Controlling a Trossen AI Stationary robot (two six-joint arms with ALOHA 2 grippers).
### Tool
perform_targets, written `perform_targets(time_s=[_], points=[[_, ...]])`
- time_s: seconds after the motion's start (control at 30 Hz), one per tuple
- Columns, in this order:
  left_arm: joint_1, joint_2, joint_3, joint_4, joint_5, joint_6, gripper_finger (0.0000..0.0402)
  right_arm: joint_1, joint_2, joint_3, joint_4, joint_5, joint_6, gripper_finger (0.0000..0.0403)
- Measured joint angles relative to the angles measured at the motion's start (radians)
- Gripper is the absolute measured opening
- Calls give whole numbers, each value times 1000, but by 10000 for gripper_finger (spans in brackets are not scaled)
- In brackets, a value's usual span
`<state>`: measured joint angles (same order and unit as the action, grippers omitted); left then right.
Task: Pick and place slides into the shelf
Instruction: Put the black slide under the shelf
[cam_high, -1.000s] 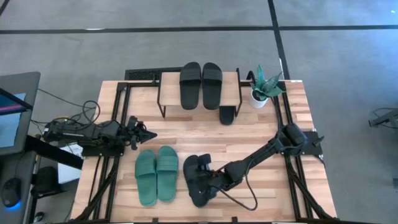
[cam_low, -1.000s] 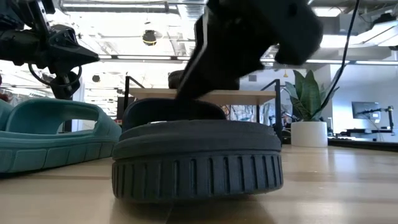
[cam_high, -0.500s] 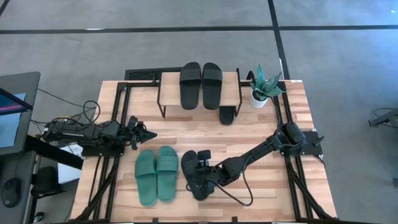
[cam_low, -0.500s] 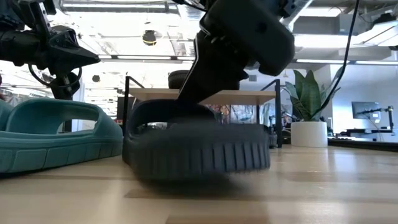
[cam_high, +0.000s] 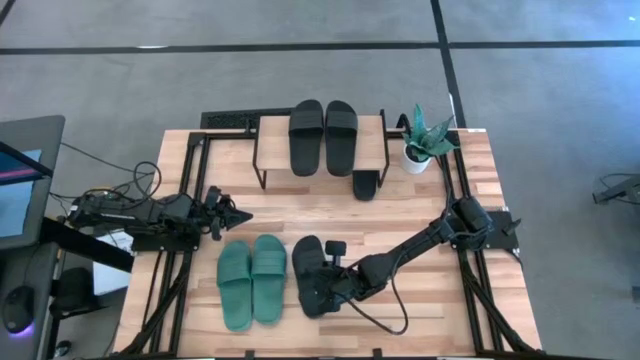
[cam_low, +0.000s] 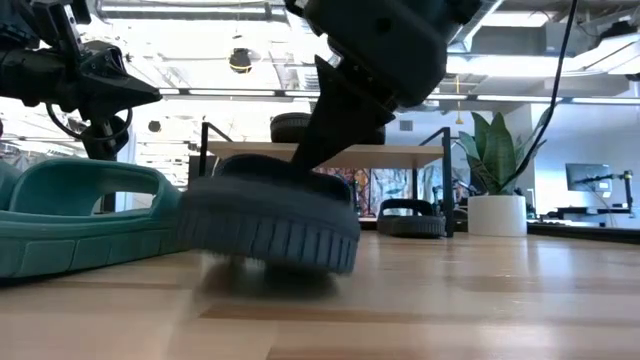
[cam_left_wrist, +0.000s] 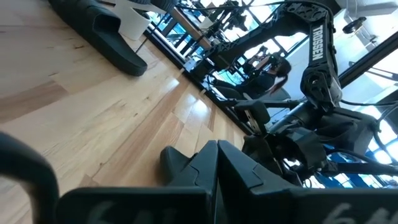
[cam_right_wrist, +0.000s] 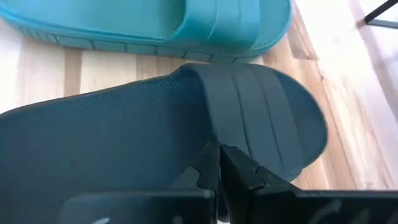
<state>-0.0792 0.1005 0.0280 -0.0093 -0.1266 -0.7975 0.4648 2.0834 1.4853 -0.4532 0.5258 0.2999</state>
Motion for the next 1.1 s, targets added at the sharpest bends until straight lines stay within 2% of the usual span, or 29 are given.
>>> perform_targets(time_s=[0.2, 0.43, 0.5, 0.63, 0.7, 0.93, 1.1], points=[[0, 0, 0, 0, -9, 2, 0, -2, 0, 0, -3, -69, -16, 7], [0, 0, 0, 1, -7, 2, 0, 0, 0, -1, 19, -83, -16, 55], [0, 0, 0, 2, 29, 0, 0, 0, 0, -1, 24, -82, -16, 70], [-1, 0, -1, 19, 205, 38, 0, 0, 0, -1, 25, -83, 1, 96], [-13, 0, 9, 12, 251, 59, 0, 0, -6, -1, 21, -82, 32, 105], [-85, 10, 72, 19, 244, 202, 0, -2, -11, 39, -2, -82, 75, 110], [-138, 96, 122, 19, 246, 253, 0, -2, -11, 87, -99, -87, 92, 102]])
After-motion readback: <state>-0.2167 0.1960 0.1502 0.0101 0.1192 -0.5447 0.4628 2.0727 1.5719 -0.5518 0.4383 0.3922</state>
